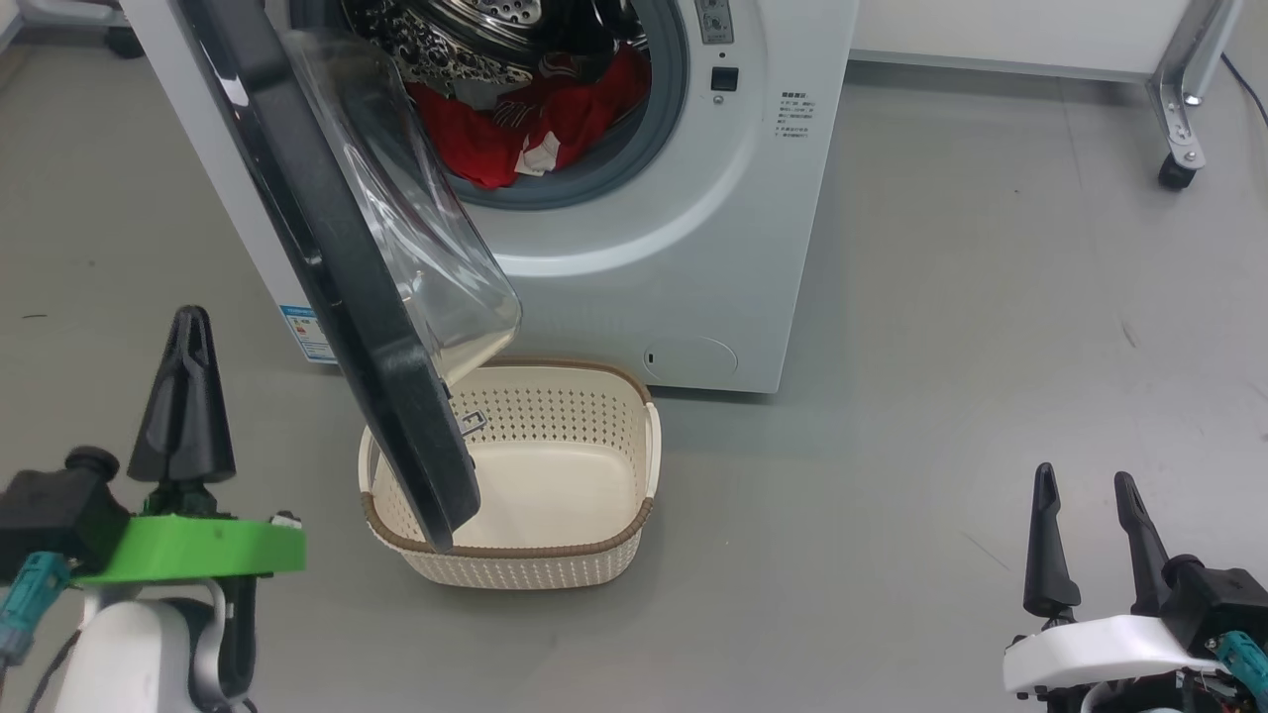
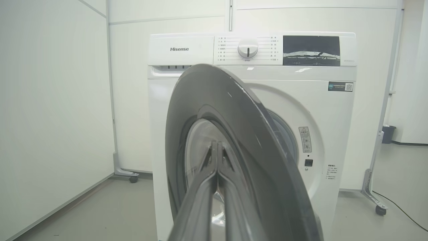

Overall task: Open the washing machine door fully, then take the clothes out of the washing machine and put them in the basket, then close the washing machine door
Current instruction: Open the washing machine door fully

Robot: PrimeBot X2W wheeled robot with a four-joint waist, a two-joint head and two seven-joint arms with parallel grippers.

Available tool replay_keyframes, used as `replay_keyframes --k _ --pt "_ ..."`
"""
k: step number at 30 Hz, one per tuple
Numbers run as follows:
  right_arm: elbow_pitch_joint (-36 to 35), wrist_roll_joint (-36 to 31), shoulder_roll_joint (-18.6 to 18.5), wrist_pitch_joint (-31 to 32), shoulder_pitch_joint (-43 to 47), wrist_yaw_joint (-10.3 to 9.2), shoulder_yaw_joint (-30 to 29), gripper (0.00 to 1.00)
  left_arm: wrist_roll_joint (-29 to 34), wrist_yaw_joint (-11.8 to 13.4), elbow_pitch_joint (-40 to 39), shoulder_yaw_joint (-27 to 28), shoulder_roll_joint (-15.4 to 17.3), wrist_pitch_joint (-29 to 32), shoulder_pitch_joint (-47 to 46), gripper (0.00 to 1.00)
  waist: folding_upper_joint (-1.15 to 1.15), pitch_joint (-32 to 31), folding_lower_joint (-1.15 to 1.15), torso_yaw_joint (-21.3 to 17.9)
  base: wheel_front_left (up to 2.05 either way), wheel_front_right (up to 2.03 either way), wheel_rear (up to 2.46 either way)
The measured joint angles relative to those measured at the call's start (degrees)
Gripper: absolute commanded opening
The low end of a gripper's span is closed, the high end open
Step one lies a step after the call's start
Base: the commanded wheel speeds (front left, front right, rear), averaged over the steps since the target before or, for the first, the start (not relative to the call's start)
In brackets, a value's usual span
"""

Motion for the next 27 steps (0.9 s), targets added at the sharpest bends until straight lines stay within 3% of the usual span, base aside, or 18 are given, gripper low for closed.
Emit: replay_keyframes --k 11,21,27 --pt "0.23 -0.65 0.92 0.00 -0.12 0.53 -0.23 1.00 1.10 -0.01 -7.89 -0.07 2.79 -0.31 -9.70 0.00 0.00 0.55 0.00 -0.71 0.00 0.00 0.00" --pt "0.83 -1.09 1.37 0.00 -0.23 0.53 -1.07 1.00 1.29 -0.03 -11.09 -4.63 2.18 1.30 -14.44 0.00 0.00 0.55 0.00 -1.66 0.00 0.00 0.00" --pt "1.76 -1.38 1.82 0.00 -0.41 1.51 -0.15 1.00 1.26 -0.04 -11.07 -9.01 1.83 4.46 -14.58 0.00 0.00 0.45 0.00 -2.86 0.00 0.00 0.00"
